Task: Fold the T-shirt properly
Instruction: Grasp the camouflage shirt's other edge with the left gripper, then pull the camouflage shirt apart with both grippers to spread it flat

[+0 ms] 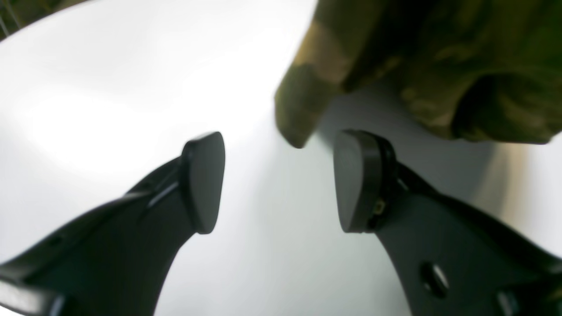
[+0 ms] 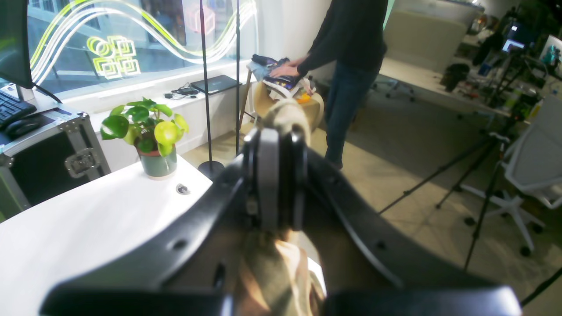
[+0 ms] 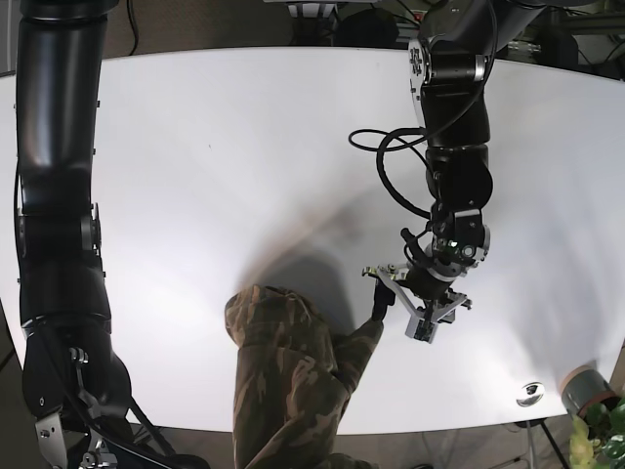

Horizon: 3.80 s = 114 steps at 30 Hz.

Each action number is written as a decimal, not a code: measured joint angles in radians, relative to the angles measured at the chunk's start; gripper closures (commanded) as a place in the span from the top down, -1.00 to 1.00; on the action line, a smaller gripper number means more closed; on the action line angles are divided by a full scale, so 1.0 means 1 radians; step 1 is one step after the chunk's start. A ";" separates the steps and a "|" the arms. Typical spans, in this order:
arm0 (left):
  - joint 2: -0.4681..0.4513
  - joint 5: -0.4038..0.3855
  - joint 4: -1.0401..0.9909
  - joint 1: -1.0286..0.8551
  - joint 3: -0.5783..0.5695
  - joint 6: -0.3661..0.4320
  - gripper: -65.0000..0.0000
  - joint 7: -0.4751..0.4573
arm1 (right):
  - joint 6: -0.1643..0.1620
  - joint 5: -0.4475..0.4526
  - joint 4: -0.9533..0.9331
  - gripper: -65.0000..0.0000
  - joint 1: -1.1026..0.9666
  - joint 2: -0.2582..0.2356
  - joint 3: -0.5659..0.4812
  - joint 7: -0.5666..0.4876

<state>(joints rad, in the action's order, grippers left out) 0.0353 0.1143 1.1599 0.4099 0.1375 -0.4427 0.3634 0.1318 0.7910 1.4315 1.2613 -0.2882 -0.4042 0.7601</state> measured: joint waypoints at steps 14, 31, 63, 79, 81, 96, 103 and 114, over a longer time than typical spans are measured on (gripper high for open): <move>0.056 0.000 -0.330 0.134 0.002 0.032 0.10 -0.213 | 0.000 -0.001 -0.001 -0.93 -0.001 -0.002 0.000 0.003; 0.053 -0.003 -0.830 0.314 -0.024 0.201 0.09 -0.530 | 0.000 -0.001 -0.002 -0.93 -0.001 -0.025 0.000 0.003; -0.033 -0.009 -0.521 0.259 -0.119 0.316 -1.00 -0.425 | 0.030 -0.008 -0.121 -0.93 -0.066 -0.046 0.213 0.004; -0.160 -0.009 0.025 0.281 0.031 0.201 -1.00 -0.063 | 0.031 -0.022 -0.322 -0.93 -0.042 -0.072 0.213 -0.010; -0.189 -0.006 0.066 0.316 0.060 0.169 -1.00 -0.013 | 0.026 -0.056 -0.329 -0.93 -0.015 -0.079 0.214 0.000; -0.236 -0.010 0.250 0.410 0.203 0.021 -1.00 0.245 | 0.034 -0.062 -0.228 -0.93 -0.007 -0.089 0.217 0.034; -0.198 -0.005 0.294 0.301 0.307 -0.053 -1.00 0.331 | 0.040 -0.055 -0.100 -0.93 -0.143 -0.105 0.225 0.042; -0.182 -0.013 0.447 0.046 0.319 -0.214 -1.00 0.385 | 0.026 -0.067 0.118 -0.93 -0.544 -0.155 0.359 0.056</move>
<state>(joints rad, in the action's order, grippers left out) -0.1467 0.1017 1.6070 0.4557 0.4564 -0.6563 0.7486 0.1577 0.7242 1.5497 0.7170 -0.4435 -0.0448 0.8158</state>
